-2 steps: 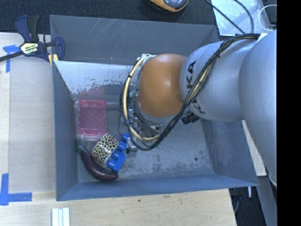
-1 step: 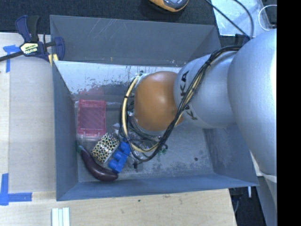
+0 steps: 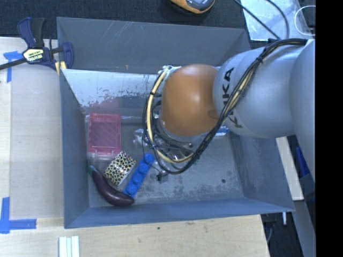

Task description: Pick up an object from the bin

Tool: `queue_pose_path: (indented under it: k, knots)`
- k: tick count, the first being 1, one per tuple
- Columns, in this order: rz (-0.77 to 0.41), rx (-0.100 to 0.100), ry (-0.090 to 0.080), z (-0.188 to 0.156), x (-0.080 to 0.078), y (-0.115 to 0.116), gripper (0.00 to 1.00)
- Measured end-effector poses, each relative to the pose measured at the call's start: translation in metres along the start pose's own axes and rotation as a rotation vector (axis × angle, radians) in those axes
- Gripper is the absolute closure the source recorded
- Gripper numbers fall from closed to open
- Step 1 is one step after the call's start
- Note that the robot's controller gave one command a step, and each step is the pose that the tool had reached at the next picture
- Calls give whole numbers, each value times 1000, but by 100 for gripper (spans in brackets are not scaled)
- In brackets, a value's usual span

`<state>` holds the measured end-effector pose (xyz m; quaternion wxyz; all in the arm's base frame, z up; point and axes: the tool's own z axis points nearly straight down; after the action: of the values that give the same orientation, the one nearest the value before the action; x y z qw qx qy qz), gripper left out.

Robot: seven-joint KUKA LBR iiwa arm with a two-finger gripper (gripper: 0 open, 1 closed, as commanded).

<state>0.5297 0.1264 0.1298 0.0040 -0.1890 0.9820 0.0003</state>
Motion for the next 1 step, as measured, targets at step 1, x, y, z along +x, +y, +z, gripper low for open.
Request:
queue_pose_path:
  k: [1]
  knots:
    - [-20,-3,11,61,2,3,0]
